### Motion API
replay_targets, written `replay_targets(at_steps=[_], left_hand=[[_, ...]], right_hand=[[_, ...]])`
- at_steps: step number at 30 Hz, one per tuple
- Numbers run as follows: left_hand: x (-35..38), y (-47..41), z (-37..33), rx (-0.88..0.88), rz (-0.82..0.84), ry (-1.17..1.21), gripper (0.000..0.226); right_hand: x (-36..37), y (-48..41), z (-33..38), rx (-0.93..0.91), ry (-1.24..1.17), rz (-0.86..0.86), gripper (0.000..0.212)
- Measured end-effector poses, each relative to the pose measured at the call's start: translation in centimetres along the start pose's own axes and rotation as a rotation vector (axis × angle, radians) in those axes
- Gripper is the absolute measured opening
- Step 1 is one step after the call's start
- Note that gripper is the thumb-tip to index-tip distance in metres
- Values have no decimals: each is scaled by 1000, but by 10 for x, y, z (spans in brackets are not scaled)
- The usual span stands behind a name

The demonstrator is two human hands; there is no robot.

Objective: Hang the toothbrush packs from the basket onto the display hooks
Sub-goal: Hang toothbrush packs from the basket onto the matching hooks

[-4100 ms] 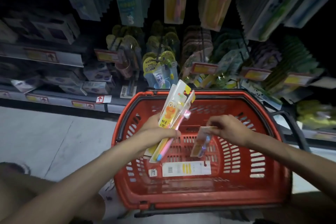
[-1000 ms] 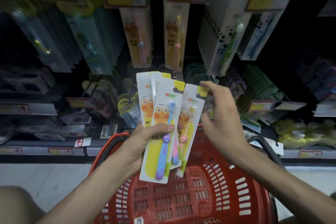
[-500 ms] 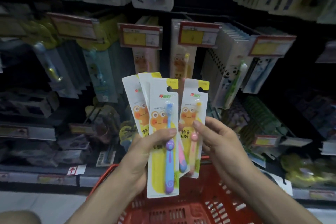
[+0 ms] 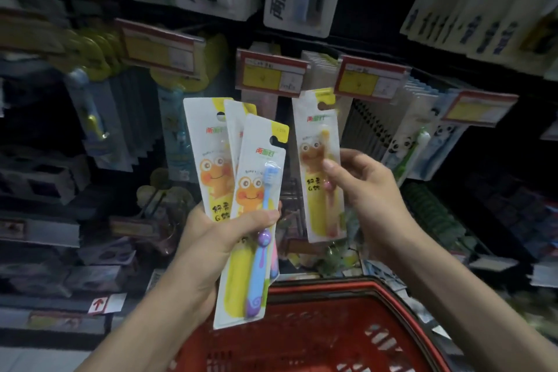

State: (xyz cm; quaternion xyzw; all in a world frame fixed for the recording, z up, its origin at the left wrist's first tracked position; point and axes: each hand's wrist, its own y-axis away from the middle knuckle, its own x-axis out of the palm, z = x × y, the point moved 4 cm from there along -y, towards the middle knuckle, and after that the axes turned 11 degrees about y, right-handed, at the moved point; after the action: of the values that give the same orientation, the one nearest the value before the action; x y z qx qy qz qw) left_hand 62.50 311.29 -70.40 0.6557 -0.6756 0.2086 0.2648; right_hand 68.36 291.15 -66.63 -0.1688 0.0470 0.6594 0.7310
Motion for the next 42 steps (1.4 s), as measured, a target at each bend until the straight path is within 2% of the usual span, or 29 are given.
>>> replay_targets(at_steps=[7, 14, 19, 26, 29, 33, 38, 42], left_hand=[[-11, -4, -5, -10, -14, 31, 54], [-11, -3, -2, 77, -5, -10, 49], [-6, -3, -2, 82, -25, -19, 53], [-3, -7, 5, 23, -43, 4, 53], [0, -5, 5, 21, -30, 0, 55], [2, -3, 5, -20, -2, 22, 46], [7, 2, 2, -42, -17, 7, 48], [4, 5, 5, -75, -78, -5, 52]], right_hand=[[5, -31, 3, 64, -114, -90, 14], [13, -37, -1, 148, -226, -165, 12], [17, -39, -7, 162, -118, -284, 14], [13, -44, -12, 186, -82, -304, 22], [7, -43, -13, 160, -52, -333, 20], [0, -41, -8, 83, 32, -347, 16], [-5, -27, 0, 19, 189, -336, 34], [-7, 13, 9, -42, 290, -297, 20]])
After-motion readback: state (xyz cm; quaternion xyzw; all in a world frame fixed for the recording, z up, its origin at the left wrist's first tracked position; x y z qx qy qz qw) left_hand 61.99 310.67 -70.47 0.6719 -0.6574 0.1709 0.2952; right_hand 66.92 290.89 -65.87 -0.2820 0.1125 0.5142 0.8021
